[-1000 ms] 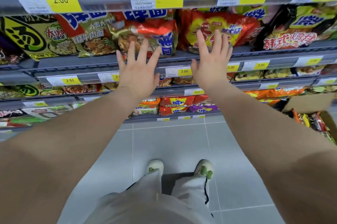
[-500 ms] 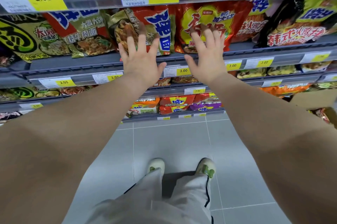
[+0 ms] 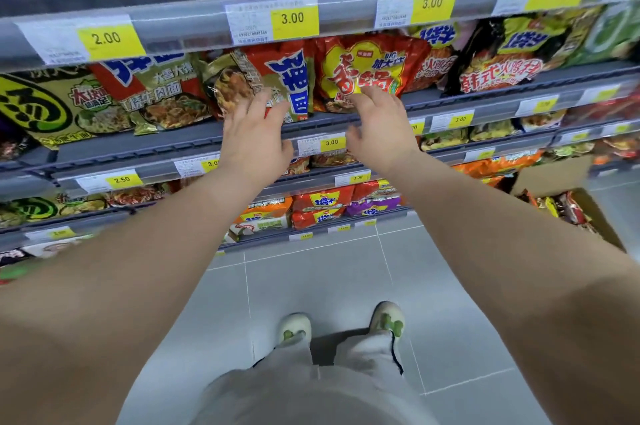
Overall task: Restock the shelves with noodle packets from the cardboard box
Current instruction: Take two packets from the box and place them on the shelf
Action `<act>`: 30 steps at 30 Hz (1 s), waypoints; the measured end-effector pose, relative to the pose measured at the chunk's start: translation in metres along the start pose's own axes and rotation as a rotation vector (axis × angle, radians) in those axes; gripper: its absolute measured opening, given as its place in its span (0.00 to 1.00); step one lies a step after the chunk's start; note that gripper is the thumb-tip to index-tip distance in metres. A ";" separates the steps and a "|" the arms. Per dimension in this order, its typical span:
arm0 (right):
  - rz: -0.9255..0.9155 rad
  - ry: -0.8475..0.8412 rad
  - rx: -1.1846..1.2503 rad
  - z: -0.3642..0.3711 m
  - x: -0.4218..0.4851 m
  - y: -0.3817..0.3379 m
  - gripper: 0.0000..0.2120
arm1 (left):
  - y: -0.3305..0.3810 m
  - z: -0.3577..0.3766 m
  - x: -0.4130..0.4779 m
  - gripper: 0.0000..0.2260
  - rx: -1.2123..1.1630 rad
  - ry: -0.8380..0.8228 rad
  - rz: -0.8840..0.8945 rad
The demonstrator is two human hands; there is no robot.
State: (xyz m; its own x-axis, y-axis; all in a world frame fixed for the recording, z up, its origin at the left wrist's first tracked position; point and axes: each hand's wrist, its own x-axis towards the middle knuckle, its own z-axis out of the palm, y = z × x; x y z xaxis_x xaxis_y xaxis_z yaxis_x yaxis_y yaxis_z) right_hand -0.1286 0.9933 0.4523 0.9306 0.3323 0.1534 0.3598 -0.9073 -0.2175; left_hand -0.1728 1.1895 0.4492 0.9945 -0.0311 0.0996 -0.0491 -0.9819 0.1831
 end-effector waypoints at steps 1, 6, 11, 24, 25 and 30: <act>0.007 0.018 -0.003 -0.004 -0.008 -0.001 0.22 | 0.002 -0.001 -0.001 0.26 -0.011 0.000 0.027; 0.114 0.071 0.056 -0.025 -0.052 0.010 0.19 | 0.034 -0.003 -0.006 0.25 -0.078 -0.073 0.160; 0.293 0.135 0.163 -0.056 -0.125 0.051 0.17 | 0.113 -0.011 -0.020 0.22 -0.269 -0.093 0.268; 0.782 0.225 0.113 -0.161 -0.392 0.242 0.15 | 0.431 0.034 -0.106 0.22 -0.416 -0.243 0.535; 0.818 0.232 0.113 -0.168 -0.408 0.254 0.15 | 0.456 0.039 -0.113 0.22 -0.431 -0.262 0.563; 0.929 0.244 0.111 -0.190 -0.470 0.312 0.16 | 0.554 0.062 -0.129 0.20 -0.435 -0.345 0.673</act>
State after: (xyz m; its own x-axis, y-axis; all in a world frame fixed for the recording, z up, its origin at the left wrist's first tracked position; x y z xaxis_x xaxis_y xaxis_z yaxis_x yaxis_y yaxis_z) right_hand -0.4660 0.5050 0.4951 0.8125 -0.5791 0.0674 -0.4964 -0.7477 -0.4411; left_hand -0.3229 0.6378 0.4775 0.7105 -0.7029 0.0320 -0.5968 -0.5779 0.5566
